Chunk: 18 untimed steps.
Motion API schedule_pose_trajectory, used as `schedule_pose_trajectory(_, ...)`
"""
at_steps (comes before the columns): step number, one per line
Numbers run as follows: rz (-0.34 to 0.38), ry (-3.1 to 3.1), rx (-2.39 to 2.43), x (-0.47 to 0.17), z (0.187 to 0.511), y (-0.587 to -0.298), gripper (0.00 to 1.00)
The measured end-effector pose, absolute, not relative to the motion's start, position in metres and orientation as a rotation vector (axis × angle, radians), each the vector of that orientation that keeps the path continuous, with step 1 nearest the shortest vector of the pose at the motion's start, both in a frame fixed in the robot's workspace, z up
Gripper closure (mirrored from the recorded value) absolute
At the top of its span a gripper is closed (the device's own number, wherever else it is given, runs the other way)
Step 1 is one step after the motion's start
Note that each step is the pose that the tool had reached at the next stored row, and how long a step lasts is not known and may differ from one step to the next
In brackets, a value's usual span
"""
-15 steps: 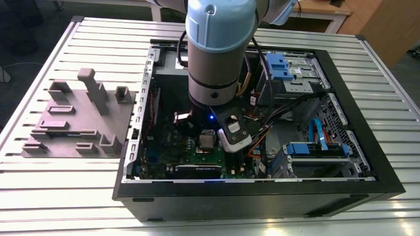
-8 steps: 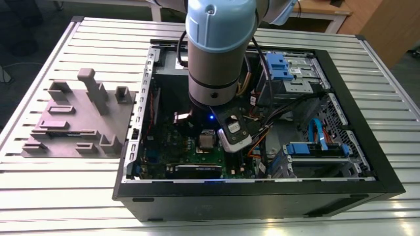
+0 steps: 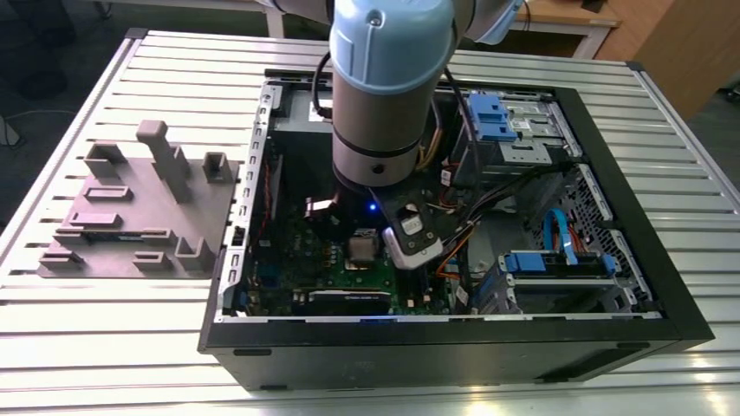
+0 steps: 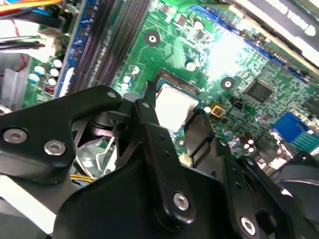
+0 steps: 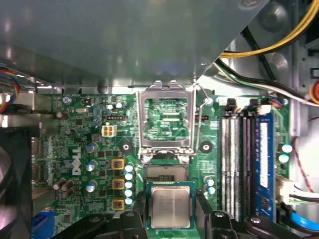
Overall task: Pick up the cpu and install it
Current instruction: 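Place the cpu into insertion slot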
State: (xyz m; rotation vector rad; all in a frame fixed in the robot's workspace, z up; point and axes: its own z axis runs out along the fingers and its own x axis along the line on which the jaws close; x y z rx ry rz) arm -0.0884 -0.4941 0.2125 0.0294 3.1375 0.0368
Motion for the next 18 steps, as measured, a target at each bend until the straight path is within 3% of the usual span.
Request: schedule_pose_trajectory(18,0.036,3.141,0.008,-0.088,0.194,-0.492,0.53)
